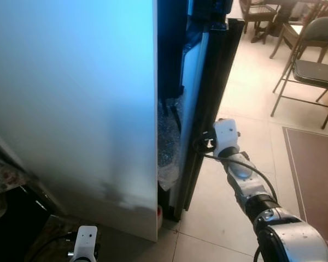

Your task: Restocking fridge

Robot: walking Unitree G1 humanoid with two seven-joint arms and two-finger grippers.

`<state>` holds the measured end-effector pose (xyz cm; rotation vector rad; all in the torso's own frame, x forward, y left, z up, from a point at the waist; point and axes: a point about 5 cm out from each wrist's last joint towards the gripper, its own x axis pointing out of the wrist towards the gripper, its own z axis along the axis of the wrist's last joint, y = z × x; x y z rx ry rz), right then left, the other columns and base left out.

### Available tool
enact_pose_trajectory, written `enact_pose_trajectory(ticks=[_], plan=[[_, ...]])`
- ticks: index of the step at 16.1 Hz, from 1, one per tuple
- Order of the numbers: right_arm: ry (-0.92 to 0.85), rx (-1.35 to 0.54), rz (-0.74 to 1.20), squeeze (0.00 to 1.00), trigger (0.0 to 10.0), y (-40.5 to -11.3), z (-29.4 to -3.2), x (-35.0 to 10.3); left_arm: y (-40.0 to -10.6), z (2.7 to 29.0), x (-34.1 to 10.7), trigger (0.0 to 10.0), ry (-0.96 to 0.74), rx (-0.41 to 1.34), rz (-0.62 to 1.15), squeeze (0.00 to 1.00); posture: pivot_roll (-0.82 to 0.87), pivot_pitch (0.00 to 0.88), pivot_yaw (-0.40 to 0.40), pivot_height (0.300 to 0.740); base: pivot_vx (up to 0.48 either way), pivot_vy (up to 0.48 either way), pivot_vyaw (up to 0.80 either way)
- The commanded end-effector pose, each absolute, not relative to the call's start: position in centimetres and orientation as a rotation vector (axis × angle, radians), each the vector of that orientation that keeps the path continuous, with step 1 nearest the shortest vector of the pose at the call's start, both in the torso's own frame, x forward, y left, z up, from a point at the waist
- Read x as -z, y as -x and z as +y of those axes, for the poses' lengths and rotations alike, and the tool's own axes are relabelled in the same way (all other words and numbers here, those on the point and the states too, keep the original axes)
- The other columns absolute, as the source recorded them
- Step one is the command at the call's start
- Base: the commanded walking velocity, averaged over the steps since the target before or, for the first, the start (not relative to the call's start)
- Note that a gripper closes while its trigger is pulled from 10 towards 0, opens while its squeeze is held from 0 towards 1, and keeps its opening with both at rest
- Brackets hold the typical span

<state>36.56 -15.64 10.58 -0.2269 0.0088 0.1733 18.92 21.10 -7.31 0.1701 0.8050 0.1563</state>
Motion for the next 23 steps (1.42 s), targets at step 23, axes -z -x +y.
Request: enact_pose_trajectory(ticks=[23], plan=[[0.122, -0.084, 0.211, 0.0, 10.0, -34.3, -19.1, -6.7, -18.4, 21.0, 7.6, 10.0, -0.185, -0.156, 0.831, 0.0, -0.04, 0.0, 0.002, 0.74, 0.0, 0.0, 0.0]])
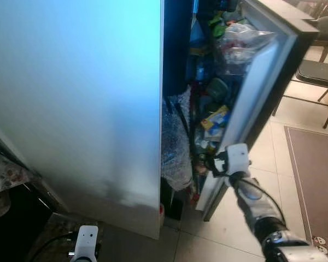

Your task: Restocking fridge

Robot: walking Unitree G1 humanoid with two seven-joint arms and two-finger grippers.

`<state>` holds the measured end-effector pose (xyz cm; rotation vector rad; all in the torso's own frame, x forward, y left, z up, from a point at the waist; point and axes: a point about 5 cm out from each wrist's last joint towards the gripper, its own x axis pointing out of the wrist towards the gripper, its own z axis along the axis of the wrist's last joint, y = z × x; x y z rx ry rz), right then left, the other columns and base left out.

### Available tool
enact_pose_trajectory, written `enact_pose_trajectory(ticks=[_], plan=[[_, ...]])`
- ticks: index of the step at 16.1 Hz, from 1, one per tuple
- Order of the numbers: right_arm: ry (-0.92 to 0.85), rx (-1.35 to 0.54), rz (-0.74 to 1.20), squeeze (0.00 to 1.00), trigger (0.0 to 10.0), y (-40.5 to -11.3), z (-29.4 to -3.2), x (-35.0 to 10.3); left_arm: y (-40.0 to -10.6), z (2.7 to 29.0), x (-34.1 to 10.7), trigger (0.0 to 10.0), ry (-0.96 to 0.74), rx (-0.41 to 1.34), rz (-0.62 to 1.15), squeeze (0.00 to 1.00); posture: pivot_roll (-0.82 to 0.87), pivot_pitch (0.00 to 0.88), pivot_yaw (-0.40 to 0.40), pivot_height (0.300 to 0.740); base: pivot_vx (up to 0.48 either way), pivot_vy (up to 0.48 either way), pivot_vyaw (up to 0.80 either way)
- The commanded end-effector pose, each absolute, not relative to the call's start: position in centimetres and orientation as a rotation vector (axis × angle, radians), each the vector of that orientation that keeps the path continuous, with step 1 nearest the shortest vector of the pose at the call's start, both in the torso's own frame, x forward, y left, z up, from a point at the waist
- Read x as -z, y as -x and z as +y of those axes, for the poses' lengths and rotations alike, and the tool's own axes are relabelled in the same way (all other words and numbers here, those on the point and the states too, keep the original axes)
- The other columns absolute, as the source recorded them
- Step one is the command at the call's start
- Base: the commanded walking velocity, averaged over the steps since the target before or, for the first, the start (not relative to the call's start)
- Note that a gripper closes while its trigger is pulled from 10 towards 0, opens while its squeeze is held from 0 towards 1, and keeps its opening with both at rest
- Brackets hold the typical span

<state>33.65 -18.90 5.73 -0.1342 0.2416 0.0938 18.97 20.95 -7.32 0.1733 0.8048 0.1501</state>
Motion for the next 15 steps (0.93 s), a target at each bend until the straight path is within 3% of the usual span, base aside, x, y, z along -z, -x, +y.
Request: enact_pose_trajectory(ticks=[1, 10, 15], plan=[[0.134, -0.047, 0.194, 0.0, 10.0, -34.5, -19.8, -7.3, -18.4, 21.0, 7.6, 10.0, -0.185, -0.157, 0.832, 0.0, -0.04, 0.0, 0.002, 0.74, 0.0, 0.0, 0.0], [0.17, 0.145, 0.183, 0.0, 10.0, -34.0, -25.6, -8.7, -18.3, 21.2, 7.7, 10.0, -0.186, -0.162, 0.833, 0.0, -0.05, 0.006, 0.002, 0.74, 0.0, 0.0, 0.0], [0.193, 0.337, 0.198, 0.0, 10.0, -32.1, -30.8, -9.1, -18.4, 21.0, 7.7, 10.0, -0.188, -0.155, 0.834, 0.0, -0.05, 0.005, 0.003, 0.74, 0.0, 0.0, 0.0]])
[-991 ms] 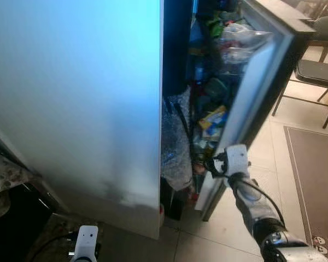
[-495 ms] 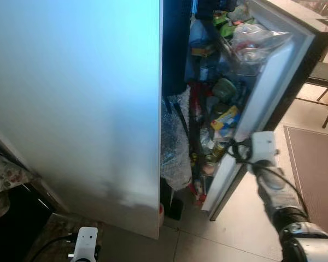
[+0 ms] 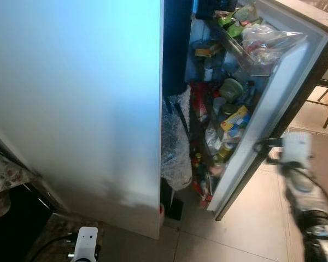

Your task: Restocking fridge

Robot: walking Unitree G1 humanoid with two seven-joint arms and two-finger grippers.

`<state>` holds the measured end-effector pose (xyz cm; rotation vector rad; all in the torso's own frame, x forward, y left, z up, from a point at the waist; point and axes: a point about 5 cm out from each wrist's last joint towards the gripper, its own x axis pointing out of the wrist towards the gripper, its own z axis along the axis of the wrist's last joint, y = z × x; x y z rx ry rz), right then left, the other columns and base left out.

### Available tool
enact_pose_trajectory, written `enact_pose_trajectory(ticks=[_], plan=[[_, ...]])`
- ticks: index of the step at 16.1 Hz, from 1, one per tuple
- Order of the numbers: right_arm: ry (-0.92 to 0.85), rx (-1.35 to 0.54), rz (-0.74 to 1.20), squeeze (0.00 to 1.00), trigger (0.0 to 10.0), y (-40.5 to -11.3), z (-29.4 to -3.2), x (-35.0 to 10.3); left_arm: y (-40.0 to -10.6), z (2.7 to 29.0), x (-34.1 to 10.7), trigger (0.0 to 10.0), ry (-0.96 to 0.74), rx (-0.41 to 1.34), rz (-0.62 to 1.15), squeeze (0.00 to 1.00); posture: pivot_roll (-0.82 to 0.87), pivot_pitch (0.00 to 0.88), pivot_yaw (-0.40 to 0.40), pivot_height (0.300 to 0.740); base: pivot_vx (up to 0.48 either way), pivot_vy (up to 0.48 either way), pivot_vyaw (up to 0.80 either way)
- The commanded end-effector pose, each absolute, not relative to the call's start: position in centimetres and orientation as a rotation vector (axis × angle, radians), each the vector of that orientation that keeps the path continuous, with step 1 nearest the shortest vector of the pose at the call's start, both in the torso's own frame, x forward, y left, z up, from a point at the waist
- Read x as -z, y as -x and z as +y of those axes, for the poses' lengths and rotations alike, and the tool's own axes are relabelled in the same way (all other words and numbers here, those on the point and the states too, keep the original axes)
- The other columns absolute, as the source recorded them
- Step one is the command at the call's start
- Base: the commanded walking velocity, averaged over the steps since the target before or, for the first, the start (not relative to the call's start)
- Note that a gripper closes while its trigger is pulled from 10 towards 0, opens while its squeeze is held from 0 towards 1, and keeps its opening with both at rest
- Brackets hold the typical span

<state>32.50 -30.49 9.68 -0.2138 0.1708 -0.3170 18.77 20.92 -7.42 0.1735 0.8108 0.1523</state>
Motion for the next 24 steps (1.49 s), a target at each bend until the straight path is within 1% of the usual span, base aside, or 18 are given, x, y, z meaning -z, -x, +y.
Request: enact_pose_trajectory(ticks=[1, 2, 3, 4, 5, 6, 8, 9, 10, 13, 15, 16, 17, 19, 21, 22, 23, 24], plan=[[0.197, 0.389, 0.217, 0.0, 10.0, -31.4, -32.0, -8.9, -18.4, 21.0, 7.7, 10.0, -0.188, -0.155, 0.835, 0.0, -0.05, 0.005, 0.003, 0.74, 0.0, 0.0, 0.0], [0.198, 0.43, 0.243, 0.0, 10.0, -30.7, -32.8, -8.5, -18.3, 21.1, 7.7, 10.0, -0.189, -0.154, 0.836, 0.0, -0.05, 0.005, 0.004, 0.74, 0.0, 0.0, 0.0], [0.198, 0.438, 0.261, 0.0, 10.0, -30.4, -32.9, -8.1, -18.3, 21.1, 7.7, 10.0, -0.19, -0.153, 0.837, 0.0, -0.05, 0.005, 0.004, 0.74, 0.0, 0.0, 0.0], [0.205, 0.433, 0.289, 0.0, 10.0, -30.1, -32.4, -7.2, -18.3, 21.1, 7.7, 10.0, -0.192, -0.152, 0.838, 0.0, -0.05, 0.005, 0.006, 0.74, 0.0, 0.0, 0.0], [0.179, 0.385, 0.301, 0.0, 10.0, -30.3, -31.1, -6.5, -18.3, 21.1, 7.7, 10.0, -0.192, -0.151, 0.837, 0.0, -0.05, 0.005, 0.007, 0.74, 0.0, 0.0, 0.0], [0.148, 0.282, 0.309, 0.0, 10.0, -30.8, -29.1, -5.8, -18.3, 21.0, 7.7, 10.0, -0.193, -0.15, 0.836, 0.0, -0.05, 0.004, 0.01, 0.74, 0.0, 0.0, 0.0], [0.118, 0.116, 0.306, 0.0, 10.0, -31.7, -26.1, -5.5, -18.4, 21.0, 7.7, 10.0, -0.194, -0.149, 0.836, 0.0, -0.05, 0.003, 0.01, 0.74, 0.0, 0.0, 0.0], [0.11, 0.075, 0.3, 0.0, 10.0, -32.0, -25.4, -5.5, -18.4, 21.1, 7.6, 10.0, -0.194, -0.15, 0.836, 0.0, -0.05, 0.003, 0.01, 0.74, 0.0, 0.0, 0.0], [0.106, 0.006, 0.297, 0.0, 10.0, -33.0, -24.3, -6.2, -18.4, 21.3, 7.6, 10.0, -0.197, -0.155, 0.835, 0.0, -0.04, 0.002, 0.011, 0.74, 0.0, 0.0, 0.0], [0.107, -0.036, 0.285, 0.0, 10.0, -33.8, -23.5, -7.0, -18.4, 21.4, 7.6, 10.0, -0.202, -0.158, 0.836, 0.0, -0.05, 0.001, 0.012, 0.74, 0.0, 0.0, 0.0], [0.099, -0.051, 0.301, 0.0, 10.0, -33.7, -22.6, -6.4, -18.3, 21.3, 7.6, 10.0, -0.199, -0.153, 0.84, 0.0, -0.05, 0.001, 0.011, 0.74, 0.0, 0.0, 0.0], [0.071, -0.034, 0.414, 0.0, 10.0, -31.9, -21.8, -3.4, -18.2, 21.1, 7.8, 10.0, -0.198, -0.144, 0.85, 0.0, -0.05, 0.0, 0.009, 0.74, 0.0, 0.0, 0.0], [0.053, -0.02, 0.487, 0.0, 10.0, -30.6, -21.4, -1.6, -18.2, 21.0, 7.8, 10.0, -0.197, -0.142, 0.852, 0.0, -0.05, 0.0, 0.009, 0.74, 0.0, 0.0, 0.0], [-0.034, 0.014, 0.736, 0.0, 10.0, -25.2, -19.9, 4.0, -18.0, 20.9, 7.9, 10.0, -0.204, -0.128, 0.865, 0.0, -0.05, 0.0, 0.016, 0.74, 0.0, 0.0, 0.0], [-0.005, -0.032, 0.857, 0.0, 10.0, -22.1, -18.8, 6.3, -17.8, 21.0, 8.0, 10.0, -0.211, -0.118, 0.876, 0.0, -0.05, 0.0, 0.016, 0.74, 0.0, 0.0, 0.0], [0.017, -0.034, 0.914, 0.0, 10.0, -20.6, -18.7, 7.2, -17.8, 21.0, 8.0, 10.0, -0.21, -0.118, 0.876, 0.0, -0.04, 0.0, 0.015, 0.74, 0.0, 0.0, 0.0], [0.016, -0.03, 0.928, 0.0, 10.0, -20.2, -18.7, 7.5, -17.8, 21.0, 8.0, 10.0, -0.21, -0.117, 0.876, 0.0, -0.04, 0.0, 0.015, 0.74, 0.0, 0.0, 0.0], [-0.003, 0.032, 1.011, 0.0, 10.0, -17.9, -19.4, 8.6, -17.9, 21.0, 8.0, 10.0, -0.213, -0.112, 0.876, 0.0, -0.04, 0.0, 0.02, 0.74, 0.0, 0.0, 0.0]])
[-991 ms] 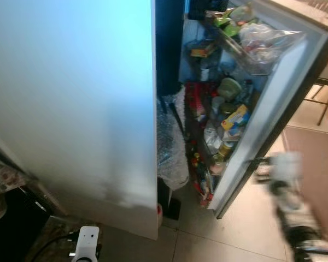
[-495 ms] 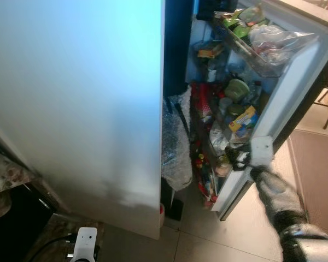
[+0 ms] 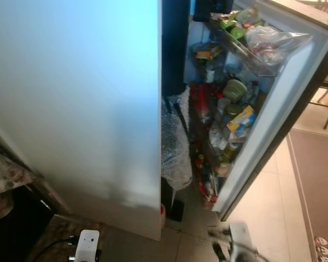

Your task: Restocking fridge

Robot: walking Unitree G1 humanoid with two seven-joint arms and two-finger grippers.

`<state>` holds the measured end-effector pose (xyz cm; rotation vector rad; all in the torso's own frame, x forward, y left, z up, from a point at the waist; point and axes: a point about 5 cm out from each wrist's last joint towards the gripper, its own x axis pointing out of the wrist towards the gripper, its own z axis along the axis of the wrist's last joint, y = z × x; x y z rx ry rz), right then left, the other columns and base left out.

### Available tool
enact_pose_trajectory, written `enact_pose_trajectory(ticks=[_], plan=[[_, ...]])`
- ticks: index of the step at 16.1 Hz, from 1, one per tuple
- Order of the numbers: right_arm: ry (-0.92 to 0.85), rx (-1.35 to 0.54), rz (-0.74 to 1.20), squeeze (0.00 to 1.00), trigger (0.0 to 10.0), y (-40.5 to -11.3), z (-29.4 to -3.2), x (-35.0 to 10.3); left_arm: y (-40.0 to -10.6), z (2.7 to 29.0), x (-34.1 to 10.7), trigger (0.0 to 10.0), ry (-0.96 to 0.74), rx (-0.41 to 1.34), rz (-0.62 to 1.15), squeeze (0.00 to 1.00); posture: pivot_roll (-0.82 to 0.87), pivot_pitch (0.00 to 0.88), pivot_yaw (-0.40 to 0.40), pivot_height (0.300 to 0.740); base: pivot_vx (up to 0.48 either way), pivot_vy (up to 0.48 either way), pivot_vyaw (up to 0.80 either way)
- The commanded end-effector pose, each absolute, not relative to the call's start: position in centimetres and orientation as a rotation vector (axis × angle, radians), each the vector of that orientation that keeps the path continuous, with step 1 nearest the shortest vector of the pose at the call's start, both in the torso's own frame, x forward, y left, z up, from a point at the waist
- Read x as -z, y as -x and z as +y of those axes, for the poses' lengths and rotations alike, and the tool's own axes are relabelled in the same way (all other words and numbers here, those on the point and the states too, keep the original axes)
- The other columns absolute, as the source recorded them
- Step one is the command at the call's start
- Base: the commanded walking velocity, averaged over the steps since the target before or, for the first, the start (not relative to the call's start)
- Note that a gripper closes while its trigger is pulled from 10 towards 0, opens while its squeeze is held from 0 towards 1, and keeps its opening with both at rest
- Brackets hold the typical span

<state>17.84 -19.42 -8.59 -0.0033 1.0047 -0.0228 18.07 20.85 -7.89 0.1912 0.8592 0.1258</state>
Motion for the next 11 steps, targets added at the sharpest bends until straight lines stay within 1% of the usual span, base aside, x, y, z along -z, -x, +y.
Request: enact_pose_trajectory(ticks=[1, 8, 11], plan=[[-0.026, 0.082, 1.012, 0.0, 10.0, -17.59, -19.85, 8.67, -17.82, 21.06, 8.02, 10.0, -0.213, -0.112, 0.88, 0.0, -0.04, 0.0, 0.02, 0.74, 0.0, 0.0, 0.0], [-0.047, 0.117, 1.002, 0.0, 10.0, -17.53, -20.72, 8.55, -17.92, 21.0, 8.0, 10.0, -0.212, -0.121, 0.882, 0.0, -0.04, 0.0, 0.014, 0.74, 0.0, 0.0, 0.0], [-0.054, 0.118, 1.004, 0.0, 10.0, -17.36, -20.62, 8.63, -17.72, 21.18, 8.06, 10.0, -0.211, -0.126, 0.886, 0.0, -0.04, 0.0, 0.013, 0.74, 0.288, 0.0, 0.0]])
